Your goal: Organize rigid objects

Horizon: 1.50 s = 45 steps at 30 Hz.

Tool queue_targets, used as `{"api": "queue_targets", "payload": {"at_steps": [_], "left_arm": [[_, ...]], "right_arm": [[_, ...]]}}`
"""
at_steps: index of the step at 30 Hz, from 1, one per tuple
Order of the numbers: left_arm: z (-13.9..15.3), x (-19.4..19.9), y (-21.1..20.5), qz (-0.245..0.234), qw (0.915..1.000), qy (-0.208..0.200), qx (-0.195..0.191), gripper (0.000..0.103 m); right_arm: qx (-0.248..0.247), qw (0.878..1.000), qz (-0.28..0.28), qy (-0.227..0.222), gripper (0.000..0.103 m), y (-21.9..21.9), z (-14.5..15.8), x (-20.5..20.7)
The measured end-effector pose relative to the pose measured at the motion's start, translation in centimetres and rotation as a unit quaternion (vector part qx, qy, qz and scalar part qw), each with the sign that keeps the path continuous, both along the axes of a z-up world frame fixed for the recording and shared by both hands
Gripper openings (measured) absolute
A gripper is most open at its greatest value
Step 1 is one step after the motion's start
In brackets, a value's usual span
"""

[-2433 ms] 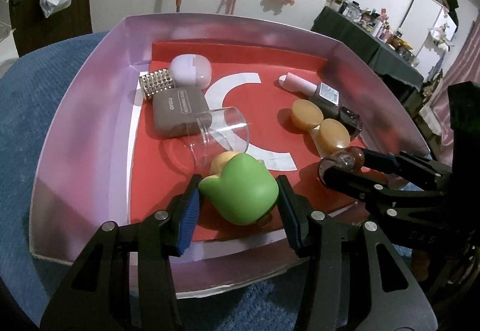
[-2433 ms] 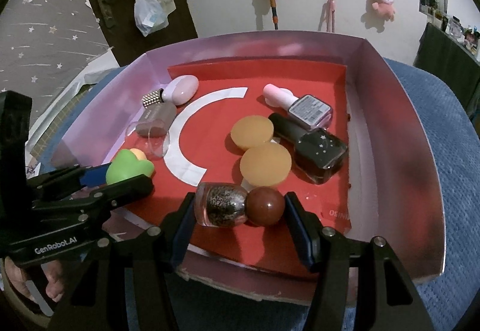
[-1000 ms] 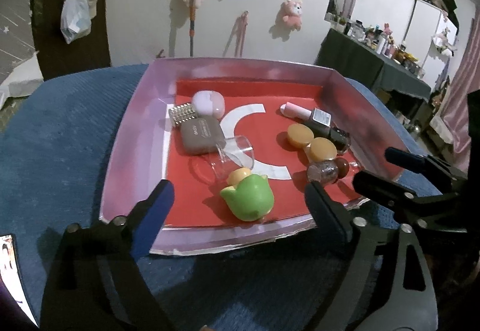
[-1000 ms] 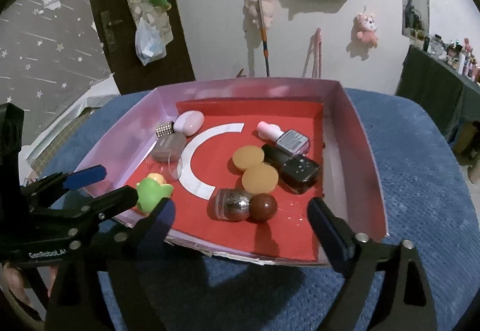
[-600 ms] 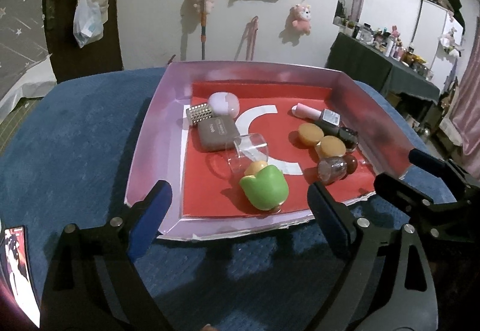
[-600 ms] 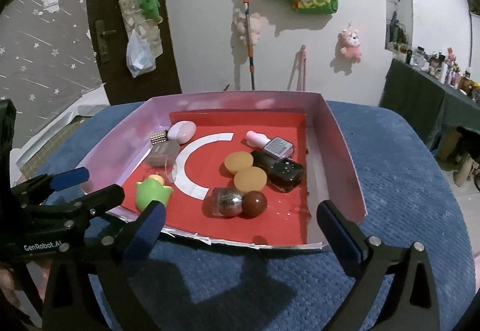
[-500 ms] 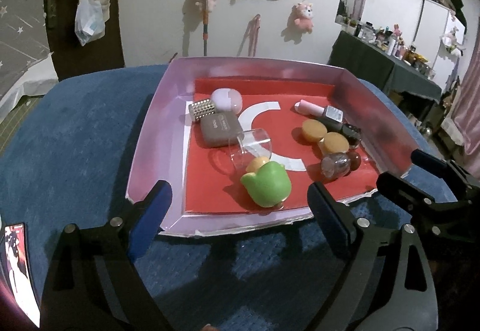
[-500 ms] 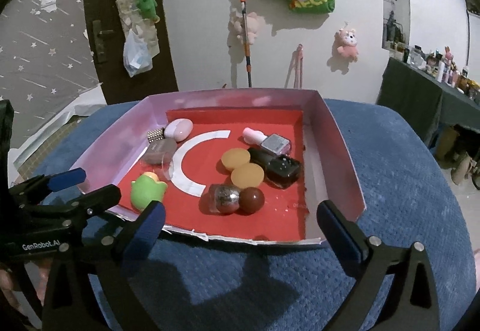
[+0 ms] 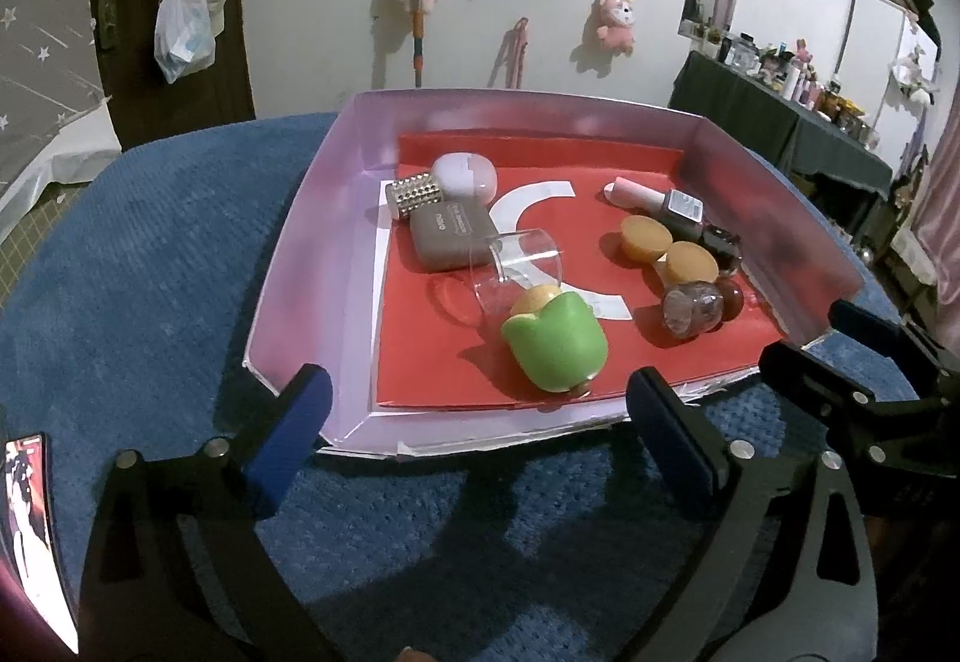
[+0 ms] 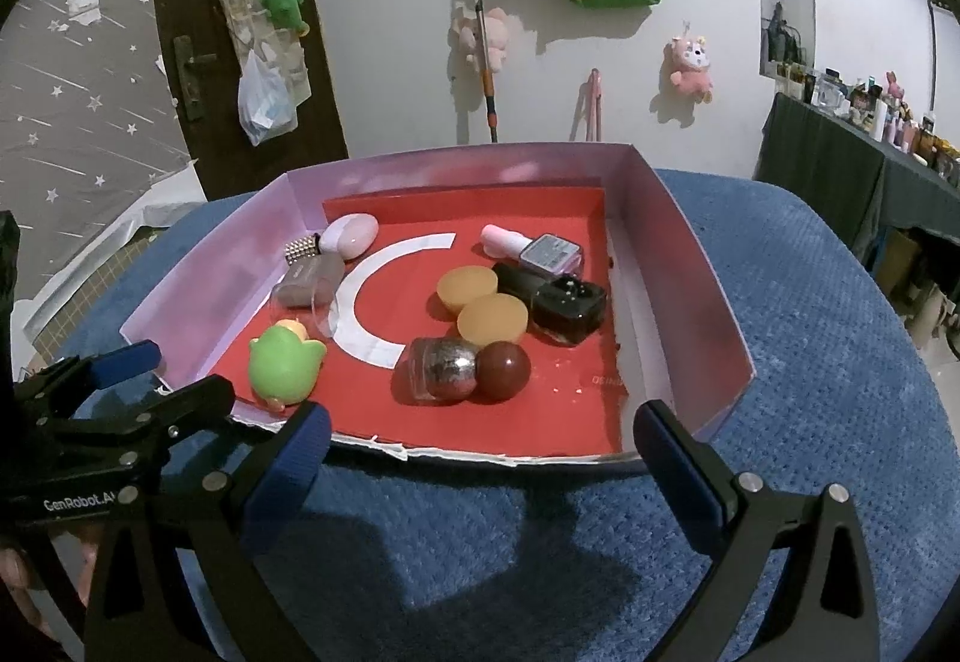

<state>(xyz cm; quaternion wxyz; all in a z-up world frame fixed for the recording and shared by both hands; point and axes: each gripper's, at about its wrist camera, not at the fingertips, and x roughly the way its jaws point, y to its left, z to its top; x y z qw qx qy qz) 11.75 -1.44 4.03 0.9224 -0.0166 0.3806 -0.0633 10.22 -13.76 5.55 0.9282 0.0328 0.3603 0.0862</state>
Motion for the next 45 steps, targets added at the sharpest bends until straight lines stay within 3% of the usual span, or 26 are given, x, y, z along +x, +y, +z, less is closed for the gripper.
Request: {"api": "queue_targets", "payload": {"at_steps": [31,45], "left_arm": [[-1.0,0.4,0.5,-0.001,0.9998,0.012,-0.014,0.103],[0.3,-0.1,0.1,-0.006,0.9999,-0.003,-0.011,0.103]], "right_arm": [[-0.005,1.000,0.000,-0.001,0.103,-0.1,-0.5,0.2],[-0.004,1.000,-0.001,-0.011,0.103,-0.1,0.1,-0.2]]}}
